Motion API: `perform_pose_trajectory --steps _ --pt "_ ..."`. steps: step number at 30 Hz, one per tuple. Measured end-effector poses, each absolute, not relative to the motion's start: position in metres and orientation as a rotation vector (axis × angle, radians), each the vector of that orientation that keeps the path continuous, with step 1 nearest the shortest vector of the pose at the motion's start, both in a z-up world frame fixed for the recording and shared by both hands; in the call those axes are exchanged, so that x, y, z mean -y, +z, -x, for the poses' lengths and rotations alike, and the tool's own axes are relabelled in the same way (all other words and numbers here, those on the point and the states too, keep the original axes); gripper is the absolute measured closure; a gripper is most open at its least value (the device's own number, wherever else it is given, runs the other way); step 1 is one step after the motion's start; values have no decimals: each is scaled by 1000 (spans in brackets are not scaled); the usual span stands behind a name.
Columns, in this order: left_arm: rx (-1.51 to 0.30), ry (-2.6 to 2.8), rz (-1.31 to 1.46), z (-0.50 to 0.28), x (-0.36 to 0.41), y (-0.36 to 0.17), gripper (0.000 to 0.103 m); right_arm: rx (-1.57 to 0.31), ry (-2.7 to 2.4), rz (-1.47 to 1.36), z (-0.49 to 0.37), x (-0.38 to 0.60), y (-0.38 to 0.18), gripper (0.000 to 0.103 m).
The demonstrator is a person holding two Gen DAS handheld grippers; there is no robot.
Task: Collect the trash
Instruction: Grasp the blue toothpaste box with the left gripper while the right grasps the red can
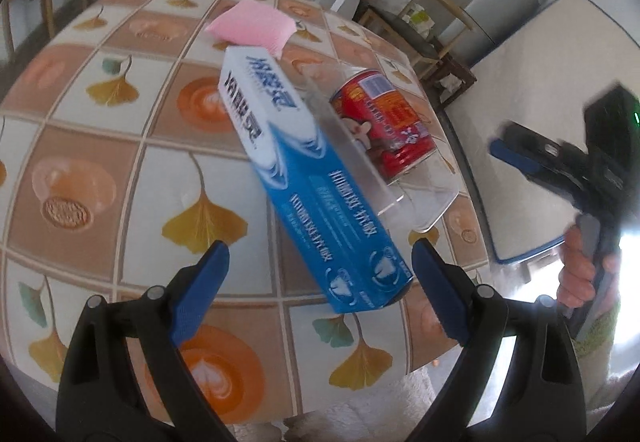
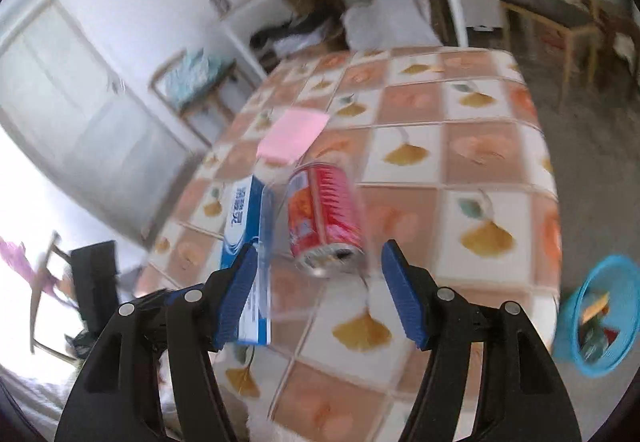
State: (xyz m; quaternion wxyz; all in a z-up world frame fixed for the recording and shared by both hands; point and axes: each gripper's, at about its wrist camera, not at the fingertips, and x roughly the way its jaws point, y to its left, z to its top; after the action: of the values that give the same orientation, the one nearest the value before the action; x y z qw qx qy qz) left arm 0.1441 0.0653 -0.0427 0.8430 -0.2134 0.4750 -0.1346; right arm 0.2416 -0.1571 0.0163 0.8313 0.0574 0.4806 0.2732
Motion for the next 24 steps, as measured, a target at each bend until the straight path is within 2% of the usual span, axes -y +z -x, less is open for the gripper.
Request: perform_pose_trajectory --steps 8,17,22,24 --pt "-1001 -351 520 -143 -76 -52 29 -1120 515 106 -276 103 -12 45" --pt "-1046 -416 598 -168 -72 -65 31 -1153 437 273 -287 79 -26 44" --pt "-1059 -416 612 -180 -67 -66 31 -1170 448 254 -296 78 -29 43" --pt "-1074 -394 612 -185 -64 -65 36 -1175 453 240 -297 78 -31 42"
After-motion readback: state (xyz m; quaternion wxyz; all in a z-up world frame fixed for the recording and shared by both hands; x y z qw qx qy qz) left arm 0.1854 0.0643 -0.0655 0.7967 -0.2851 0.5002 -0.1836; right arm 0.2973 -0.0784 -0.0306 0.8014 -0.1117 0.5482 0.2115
